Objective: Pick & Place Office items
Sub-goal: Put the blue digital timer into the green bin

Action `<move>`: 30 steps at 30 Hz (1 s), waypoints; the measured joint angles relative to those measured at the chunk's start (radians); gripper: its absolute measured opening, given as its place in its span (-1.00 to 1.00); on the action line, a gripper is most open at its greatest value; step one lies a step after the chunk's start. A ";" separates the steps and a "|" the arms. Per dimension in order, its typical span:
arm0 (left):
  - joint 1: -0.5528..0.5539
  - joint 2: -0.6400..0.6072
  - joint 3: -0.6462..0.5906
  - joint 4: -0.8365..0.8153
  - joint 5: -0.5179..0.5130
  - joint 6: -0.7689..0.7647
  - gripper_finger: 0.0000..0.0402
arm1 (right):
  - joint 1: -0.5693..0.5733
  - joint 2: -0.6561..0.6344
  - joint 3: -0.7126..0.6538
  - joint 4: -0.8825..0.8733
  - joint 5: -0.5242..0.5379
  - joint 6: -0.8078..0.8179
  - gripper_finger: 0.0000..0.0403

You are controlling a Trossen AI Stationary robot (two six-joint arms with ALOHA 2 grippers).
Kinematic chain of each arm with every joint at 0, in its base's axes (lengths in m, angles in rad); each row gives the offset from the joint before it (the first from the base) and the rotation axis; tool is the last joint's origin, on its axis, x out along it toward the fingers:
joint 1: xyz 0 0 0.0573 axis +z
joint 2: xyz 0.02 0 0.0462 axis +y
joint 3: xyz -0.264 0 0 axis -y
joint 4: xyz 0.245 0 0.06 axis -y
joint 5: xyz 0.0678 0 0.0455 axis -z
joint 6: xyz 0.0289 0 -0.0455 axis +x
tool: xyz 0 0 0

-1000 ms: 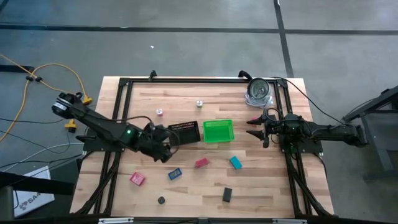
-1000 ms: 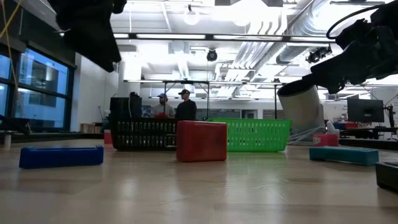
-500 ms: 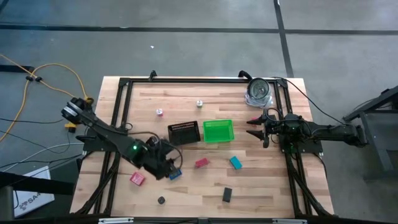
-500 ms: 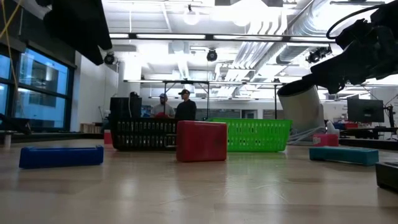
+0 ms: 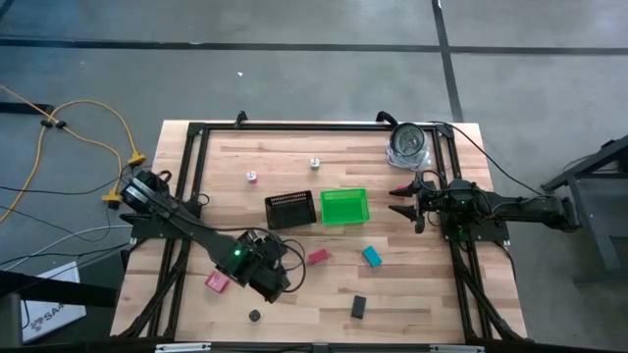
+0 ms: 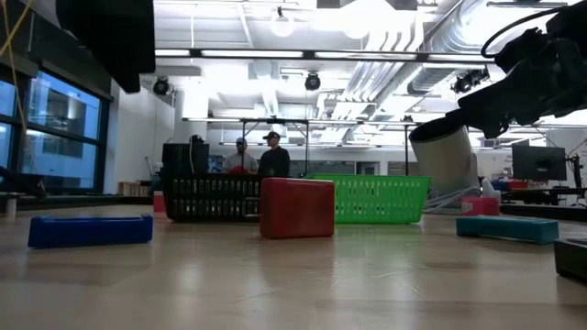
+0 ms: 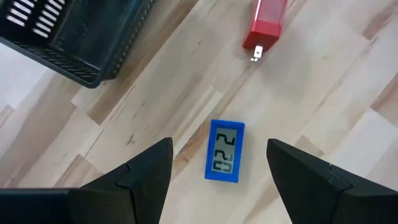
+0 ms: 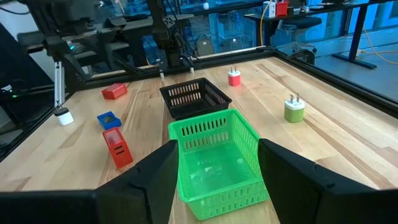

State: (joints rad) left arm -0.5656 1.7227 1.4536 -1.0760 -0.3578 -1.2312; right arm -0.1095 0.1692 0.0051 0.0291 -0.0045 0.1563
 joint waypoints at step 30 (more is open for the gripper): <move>-0.066 0.158 -0.003 0.083 0.019 -0.045 0.26 | 0.000 0.000 0.000 -0.002 0.001 0.000 0.03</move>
State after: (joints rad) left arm -0.6319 1.8812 1.4506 -0.9932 -0.3385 -1.2762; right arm -0.1096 0.1692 0.0051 0.0269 -0.0036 0.1563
